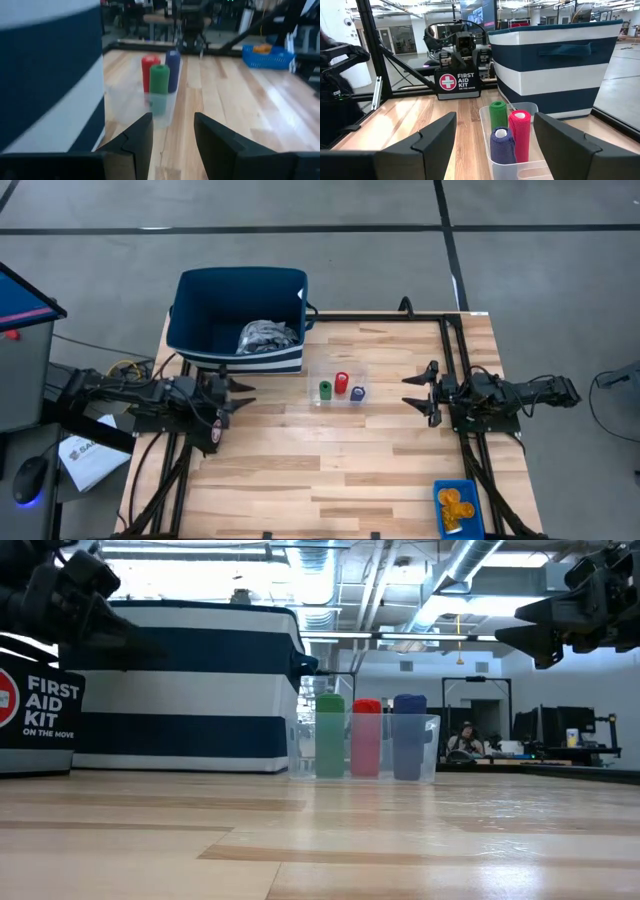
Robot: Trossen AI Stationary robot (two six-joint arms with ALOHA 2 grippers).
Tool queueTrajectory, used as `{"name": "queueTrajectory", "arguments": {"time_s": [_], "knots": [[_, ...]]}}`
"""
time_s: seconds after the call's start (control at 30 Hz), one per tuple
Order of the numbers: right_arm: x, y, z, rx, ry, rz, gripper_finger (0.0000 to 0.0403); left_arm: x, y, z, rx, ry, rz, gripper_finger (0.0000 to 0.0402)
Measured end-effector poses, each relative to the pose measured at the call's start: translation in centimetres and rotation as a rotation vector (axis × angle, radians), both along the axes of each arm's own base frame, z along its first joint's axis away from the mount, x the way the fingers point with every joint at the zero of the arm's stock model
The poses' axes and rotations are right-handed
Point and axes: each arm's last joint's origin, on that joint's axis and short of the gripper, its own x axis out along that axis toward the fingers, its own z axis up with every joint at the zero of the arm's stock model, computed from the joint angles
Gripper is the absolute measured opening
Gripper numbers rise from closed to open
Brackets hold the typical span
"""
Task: Pick & place medical supplies in basket/bin
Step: Return to Home Position
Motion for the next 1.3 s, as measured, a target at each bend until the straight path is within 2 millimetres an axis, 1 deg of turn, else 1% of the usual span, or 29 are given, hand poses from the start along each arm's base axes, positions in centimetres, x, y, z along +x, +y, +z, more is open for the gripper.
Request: {"name": "queueTrajectory", "arguments": {"time_s": [0.37, 0.6, 1.3], "knots": [[0.0, 0.0, 0.0, 0.000, 0.000, 0.000, 0.0262, -1.0, 0.1, 1.2, -0.019, -0.142, 0.000, 0.0135], [0.0, 0.0, 0.0, 0.000, 0.000, 0.000, 0.0262, -1.0, 0.1, 1.7, -0.026, -0.198, 0.000, 0.0135], [0.0, 0.0, 0.0, 0.000, 0.000, 0.000, 0.0262, -1.0, 0.1, 1.7, -0.027, -0.201, 0.000, 0.0135]]}}
